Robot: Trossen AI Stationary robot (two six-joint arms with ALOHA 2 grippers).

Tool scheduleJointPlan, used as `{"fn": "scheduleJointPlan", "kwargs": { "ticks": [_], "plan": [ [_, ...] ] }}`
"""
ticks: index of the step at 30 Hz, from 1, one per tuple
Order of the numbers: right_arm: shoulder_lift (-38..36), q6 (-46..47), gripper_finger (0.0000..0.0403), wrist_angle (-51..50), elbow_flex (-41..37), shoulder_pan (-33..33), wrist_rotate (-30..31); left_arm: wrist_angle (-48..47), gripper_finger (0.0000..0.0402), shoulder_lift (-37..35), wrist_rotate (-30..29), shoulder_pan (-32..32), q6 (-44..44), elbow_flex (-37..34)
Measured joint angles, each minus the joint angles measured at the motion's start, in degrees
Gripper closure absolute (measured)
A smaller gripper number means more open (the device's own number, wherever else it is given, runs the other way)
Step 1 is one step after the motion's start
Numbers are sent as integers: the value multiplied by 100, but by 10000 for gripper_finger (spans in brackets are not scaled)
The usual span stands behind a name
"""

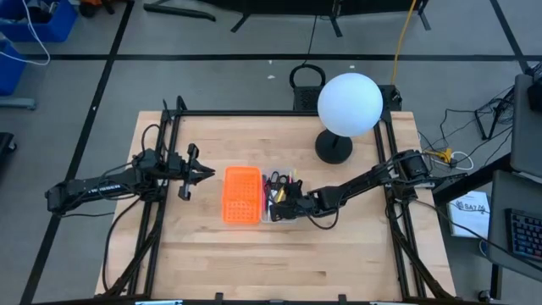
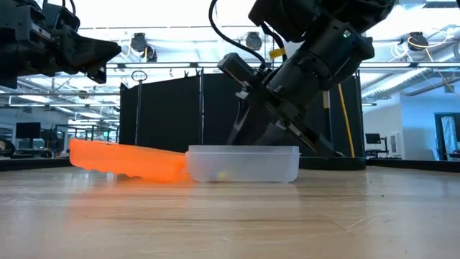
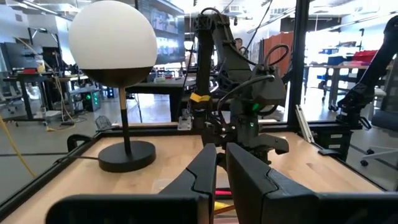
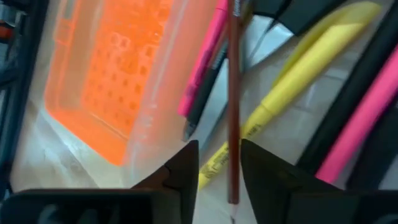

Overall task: Pick & place school supplies into a supply box
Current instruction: Put the brown pencil into the supply box, then return to Home Position

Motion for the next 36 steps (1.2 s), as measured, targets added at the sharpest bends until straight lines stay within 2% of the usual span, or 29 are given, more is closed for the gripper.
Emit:
{"fn": "scheduleJointPlan", "kwargs": {
  "ticks": [8, 17, 23, 26, 30, 33, 36],
  "plan": [
    [0, -190, 261, 250, 0, 3, 0, -7, 355, 0, 2, -2, -33, 0],
    [-4, -732, 267, 286, 0, -74, -8, -7, 355, 0, 0, 0, -15, 0],
    [-189, -1525, 276, 276, 0, -150, -316, -7, 355, 0, -2, -2, 7, 0],
    [-517, -2390, 280, 222, 0, -150, -435, -5, 355, 0, 58, 0, 217, 0],
    [-1441, -4086, 288, -326, 0, -103, -379, 16, 355, -56, 823, 0, 639, 37],
    [-2276, -5192, 299, -594, -138, 126, 392, 0, 355, -196, 1419, 11, 270, 285],
    [-3078, -6114, 321, -435, -571, 426, 1073, -471, 355, -482, 1756, 8, 49, 563]
  ]
}}
